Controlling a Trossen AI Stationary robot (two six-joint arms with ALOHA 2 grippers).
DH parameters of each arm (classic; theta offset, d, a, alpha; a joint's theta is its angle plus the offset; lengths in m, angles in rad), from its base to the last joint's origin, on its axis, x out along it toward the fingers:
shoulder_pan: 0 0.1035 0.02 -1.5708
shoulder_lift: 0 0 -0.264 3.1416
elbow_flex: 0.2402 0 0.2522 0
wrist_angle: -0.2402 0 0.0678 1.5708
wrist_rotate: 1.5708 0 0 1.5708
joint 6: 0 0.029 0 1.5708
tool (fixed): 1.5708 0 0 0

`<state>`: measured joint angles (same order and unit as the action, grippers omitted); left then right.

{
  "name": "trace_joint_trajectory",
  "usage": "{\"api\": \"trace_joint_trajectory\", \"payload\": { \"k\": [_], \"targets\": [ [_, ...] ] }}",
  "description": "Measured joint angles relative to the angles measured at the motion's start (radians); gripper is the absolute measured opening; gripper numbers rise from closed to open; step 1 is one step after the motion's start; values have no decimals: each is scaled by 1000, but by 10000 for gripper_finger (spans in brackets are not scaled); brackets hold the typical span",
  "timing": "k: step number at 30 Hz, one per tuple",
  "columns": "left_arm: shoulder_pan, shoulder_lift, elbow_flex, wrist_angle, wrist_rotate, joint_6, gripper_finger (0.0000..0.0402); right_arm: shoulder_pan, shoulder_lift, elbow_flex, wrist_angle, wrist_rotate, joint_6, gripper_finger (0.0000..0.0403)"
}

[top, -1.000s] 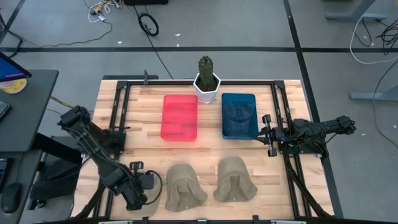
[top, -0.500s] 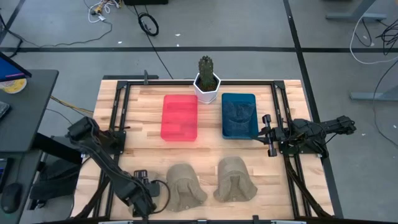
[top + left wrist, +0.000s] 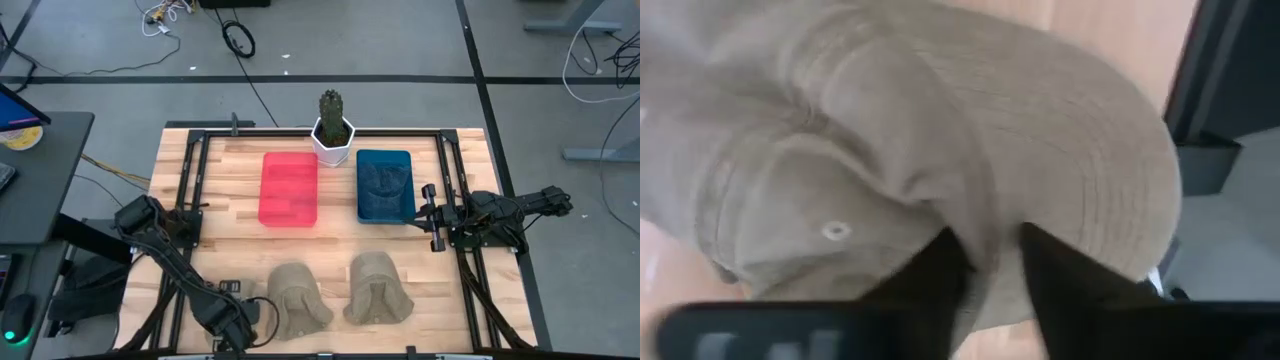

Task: Pick & Place hat
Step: Put the left brown cap into the red bin

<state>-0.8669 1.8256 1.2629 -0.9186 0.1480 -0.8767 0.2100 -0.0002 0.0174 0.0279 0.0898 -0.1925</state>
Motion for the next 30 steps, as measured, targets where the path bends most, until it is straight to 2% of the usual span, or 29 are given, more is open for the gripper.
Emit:
{"api": "trace_joint_trajectory", "payload": {
  "k": [2, 5, 12, 19, 23, 30],
  "targets": [
    [0, 0, 0, -5, 13, 17, 37, 0, 0, 0, 0, 0, 0, 25],
    [0, 0, 0, -10, 17, 18, 11, 0, 0, 0, 0, 0, 0, 25],
    [6, -17, -1, -145, 32, 5, 4, 0, 0, 0, 0, 0, 0, 25],
    [43, -116, 0, -268, -46, 27, 3, 0, 0, 0, 0, 0, 0, 25],
    [102, -178, 0, -298, -102, 78, 3, 0, 0, 0, 0, 0, 0, 25],
    [269, -232, 0, -316, -138, 274, 2, 0, 0, 0, 0, 0, 0, 25]
  ]
}}
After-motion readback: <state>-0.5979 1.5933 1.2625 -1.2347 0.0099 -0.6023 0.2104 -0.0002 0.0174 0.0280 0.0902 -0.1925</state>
